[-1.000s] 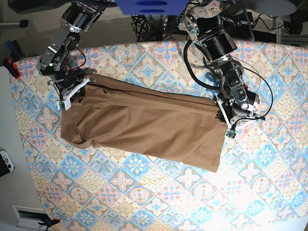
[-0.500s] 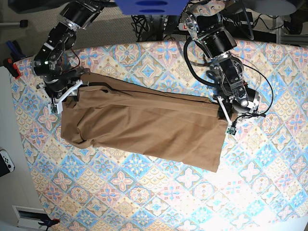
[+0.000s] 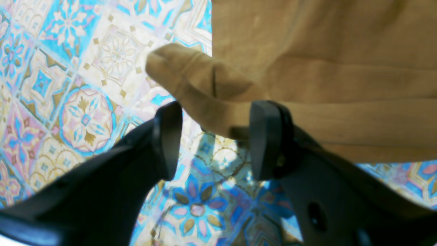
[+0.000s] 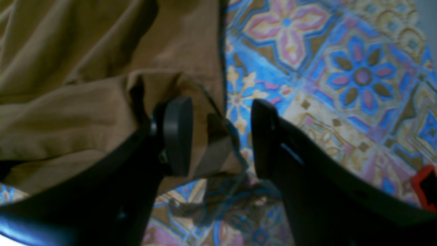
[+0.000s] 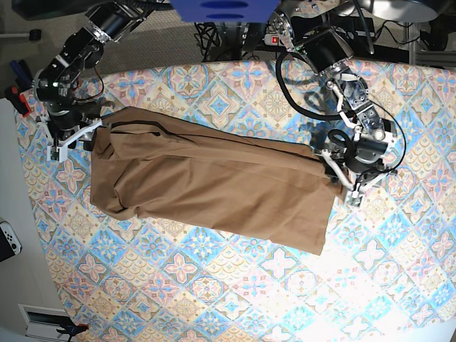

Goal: Layout the t-shirt on the table in an organized manner, then fold the t-shirt properly
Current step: 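Release the shirt with both grippers and lift them clear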

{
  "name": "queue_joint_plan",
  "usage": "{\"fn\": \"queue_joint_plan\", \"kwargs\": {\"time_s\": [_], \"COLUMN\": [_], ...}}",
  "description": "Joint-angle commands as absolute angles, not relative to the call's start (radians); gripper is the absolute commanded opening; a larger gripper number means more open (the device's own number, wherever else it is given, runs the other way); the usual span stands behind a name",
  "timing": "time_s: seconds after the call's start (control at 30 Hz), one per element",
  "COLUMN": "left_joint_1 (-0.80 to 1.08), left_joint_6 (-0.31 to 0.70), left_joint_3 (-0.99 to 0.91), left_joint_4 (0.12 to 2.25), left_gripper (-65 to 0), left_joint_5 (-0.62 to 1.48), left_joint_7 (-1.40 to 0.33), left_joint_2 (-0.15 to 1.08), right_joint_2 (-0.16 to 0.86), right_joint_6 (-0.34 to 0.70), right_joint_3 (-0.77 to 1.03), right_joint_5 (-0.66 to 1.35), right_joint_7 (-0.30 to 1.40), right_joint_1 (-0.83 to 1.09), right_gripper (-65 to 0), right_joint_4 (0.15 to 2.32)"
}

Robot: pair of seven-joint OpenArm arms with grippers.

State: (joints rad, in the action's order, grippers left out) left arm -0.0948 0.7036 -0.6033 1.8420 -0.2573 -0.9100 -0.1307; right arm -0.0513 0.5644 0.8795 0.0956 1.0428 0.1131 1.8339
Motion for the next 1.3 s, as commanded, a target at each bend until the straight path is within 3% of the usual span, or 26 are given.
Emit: {"fn": "queue_joint_plan", "kwargs": {"time_s": [0.0, 0.33, 0.5, 0.63, 0.87, 1.17, 1.27], "left_joint_1": [-0.114, -0.125, -0.222, -0.262, -0.263, -0.349, -0.358], "left_joint_6": [0.698, 0.698, 0.698, 0.698, 0.698, 0.698, 0.698], "left_joint_3": [-0.611, -0.641, -0.648, -0.648, -0.636, -0.565, -0.590], "left_joint_4": [1.857, 1.850, 1.656, 1.639, 1.666, 1.405, 1.409], "left_gripper": [-33.8, -33.8, -33.8, -33.8, -33.8, -33.8, -33.8], "left_joint_5": [-0.251, -0.248, -0.248, -0.248, -0.116, -0.071, -0.067], "left_joint_7": [-0.897, -0.891, -0.891, -0.897, -0.898, -0.889, -0.889], "left_joint_2": [-0.128, -0.117, -0.082, -0.079, -0.097, -0.053, -0.036], "right_joint_2": [-0.042, -0.042, -0.042, -0.042, -0.042, -0.042, -0.044], "right_joint_6": [0.565, 0.565, 0.565, 0.567, 0.651, 0.651, 0.654], "right_joint_3": [0.886, 0.921, 0.921, 0.921, 0.921, 0.940, 0.993], "right_joint_5": [0.107, 0.108, 0.108, 0.108, 0.108, 0.108, 0.108], "right_joint_7": [1.021, 1.020, 1.020, 1.020, 1.020, 1.020, 1.020], "right_joint_1": [0.104, 0.108, 0.111, 0.111, 0.111, 0.113, 0.113], "right_gripper": [-38.8, -38.8, -38.8, -38.8, -38.8, -38.8, -38.8], "right_joint_4": [1.854, 1.853, 1.853, 1.853, 1.853, 1.854, 1.854]}}
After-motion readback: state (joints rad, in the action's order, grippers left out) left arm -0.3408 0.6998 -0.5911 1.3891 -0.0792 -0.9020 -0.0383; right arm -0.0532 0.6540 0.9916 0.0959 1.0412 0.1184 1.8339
